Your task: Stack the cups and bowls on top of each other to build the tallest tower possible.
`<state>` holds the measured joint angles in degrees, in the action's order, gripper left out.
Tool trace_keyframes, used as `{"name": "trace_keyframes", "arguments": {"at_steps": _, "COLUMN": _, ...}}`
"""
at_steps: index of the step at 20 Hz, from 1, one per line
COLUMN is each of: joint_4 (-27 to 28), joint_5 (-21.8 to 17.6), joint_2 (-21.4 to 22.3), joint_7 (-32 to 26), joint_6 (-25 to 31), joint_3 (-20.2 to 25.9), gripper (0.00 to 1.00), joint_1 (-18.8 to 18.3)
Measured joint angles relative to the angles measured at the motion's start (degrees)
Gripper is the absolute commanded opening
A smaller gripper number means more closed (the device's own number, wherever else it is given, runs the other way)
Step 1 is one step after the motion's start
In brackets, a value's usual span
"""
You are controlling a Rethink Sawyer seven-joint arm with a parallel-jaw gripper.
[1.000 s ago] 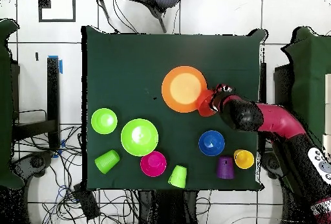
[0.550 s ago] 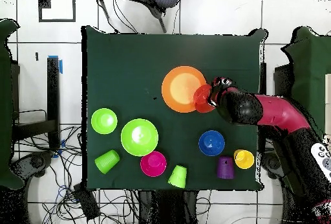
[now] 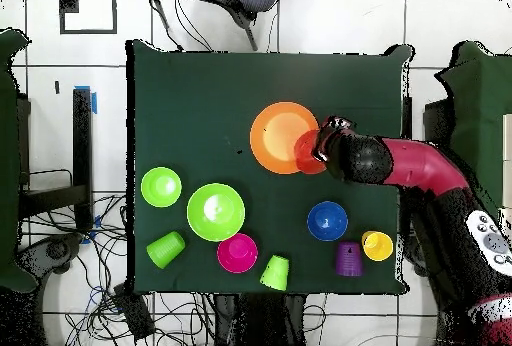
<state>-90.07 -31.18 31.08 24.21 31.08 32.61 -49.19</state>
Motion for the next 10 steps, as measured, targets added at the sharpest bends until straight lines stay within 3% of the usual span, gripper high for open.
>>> {"name": "trace_keyframes", "arguments": {"at_steps": 4, "joint_4": 4.36, "joint_5": 0.04, "joint_2": -3.81, "joint_7": 1.87, "joint_6": 0.02, "joint_3": -5.65, "gripper": 0.0, "joint_1": 6.11}}
{"name": "trace_keyframes", "arguments": {"at_steps": 10, "joint_4": 8.7, "joint_5": 0.8, "joint_2": -6.66, "joint_7": 4.6, "joint_6": 0.56, "joint_3": -10.85, "gripper": 0.0, "joint_1": 11.13}}
